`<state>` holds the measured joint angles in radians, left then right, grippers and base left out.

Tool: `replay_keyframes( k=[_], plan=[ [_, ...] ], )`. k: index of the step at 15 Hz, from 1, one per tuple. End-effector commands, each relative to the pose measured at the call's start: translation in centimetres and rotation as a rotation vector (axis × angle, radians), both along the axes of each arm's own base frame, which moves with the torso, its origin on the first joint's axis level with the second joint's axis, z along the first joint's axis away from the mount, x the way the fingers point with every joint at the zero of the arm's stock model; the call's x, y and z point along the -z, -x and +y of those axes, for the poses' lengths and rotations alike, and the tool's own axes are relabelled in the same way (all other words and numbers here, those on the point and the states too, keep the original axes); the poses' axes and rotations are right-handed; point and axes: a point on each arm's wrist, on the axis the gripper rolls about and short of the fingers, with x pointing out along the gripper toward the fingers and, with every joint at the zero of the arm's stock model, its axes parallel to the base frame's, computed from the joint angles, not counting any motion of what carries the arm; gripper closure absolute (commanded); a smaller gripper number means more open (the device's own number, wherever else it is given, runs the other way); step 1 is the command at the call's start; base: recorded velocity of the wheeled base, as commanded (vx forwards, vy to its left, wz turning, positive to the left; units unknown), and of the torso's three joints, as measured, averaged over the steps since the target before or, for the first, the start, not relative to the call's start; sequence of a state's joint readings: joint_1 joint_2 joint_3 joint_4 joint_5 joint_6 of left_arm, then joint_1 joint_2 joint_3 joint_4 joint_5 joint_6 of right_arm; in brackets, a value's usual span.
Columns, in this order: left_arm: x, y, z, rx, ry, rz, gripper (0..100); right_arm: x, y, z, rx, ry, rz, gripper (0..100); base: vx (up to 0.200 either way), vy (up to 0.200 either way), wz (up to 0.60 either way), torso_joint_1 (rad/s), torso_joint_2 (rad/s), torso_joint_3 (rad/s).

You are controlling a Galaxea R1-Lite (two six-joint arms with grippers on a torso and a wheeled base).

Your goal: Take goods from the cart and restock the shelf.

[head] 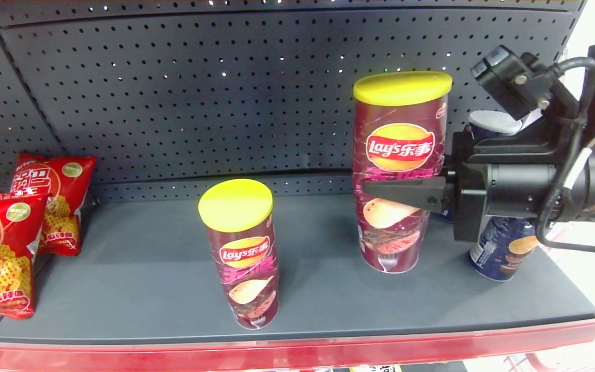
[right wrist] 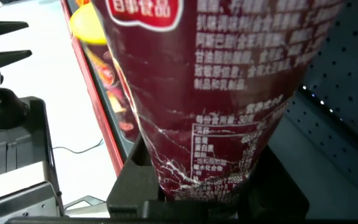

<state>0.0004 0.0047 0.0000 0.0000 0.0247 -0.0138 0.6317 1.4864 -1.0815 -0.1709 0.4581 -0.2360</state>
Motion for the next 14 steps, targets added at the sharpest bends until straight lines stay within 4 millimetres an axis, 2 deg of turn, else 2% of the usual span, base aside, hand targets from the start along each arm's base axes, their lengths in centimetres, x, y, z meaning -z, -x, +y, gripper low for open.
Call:
replay_keyframes(
  k=[1, 7, 9, 12, 14],
  plan=[
    [0.0, 0.0, 0.0, -0.001, 0.002, 0.001, 0, 0.3, -1.6, 1.3, -0.002, 0.009, 0.011, 100, 0.0, 0.0, 0.0, 0.0, 0.0, 0.0],
    [0.0, 0.0, 0.0, 0.001, -0.003, 0.002, 0, 0.9, -4.6, 4.4, -0.001, 0.02, 0.017, 100, 0.0, 0.0, 0.0, 0.0, 0.0, 0.0],
    [0.0, 0.0, 0.0, 0.001, -0.002, 0.003, 0, 1.3, -5.8, 6.4, -0.023, 0.016, 0.022, 100, 0.0, 0.0, 0.0, 0.0, 0.0, 0.0],
    [0.0, 0.0, 0.0, 0.001, 0.0, 0.003, 0, 1.6, -8.8, 9.6, -0.029, -0.079, -0.046, 100, 0.0, 0.0, 0.0, 0.0, 0.0, 0.0],
    [0.0, 0.0, 0.0, 0.001, 0.0, 0.003, 0, 2.3, -9.9, 10.9, -0.03, -0.123, -0.028, 100, 0.0, 0.0, 0.0, 0.0, 0.0, 0.0]
  ],
)
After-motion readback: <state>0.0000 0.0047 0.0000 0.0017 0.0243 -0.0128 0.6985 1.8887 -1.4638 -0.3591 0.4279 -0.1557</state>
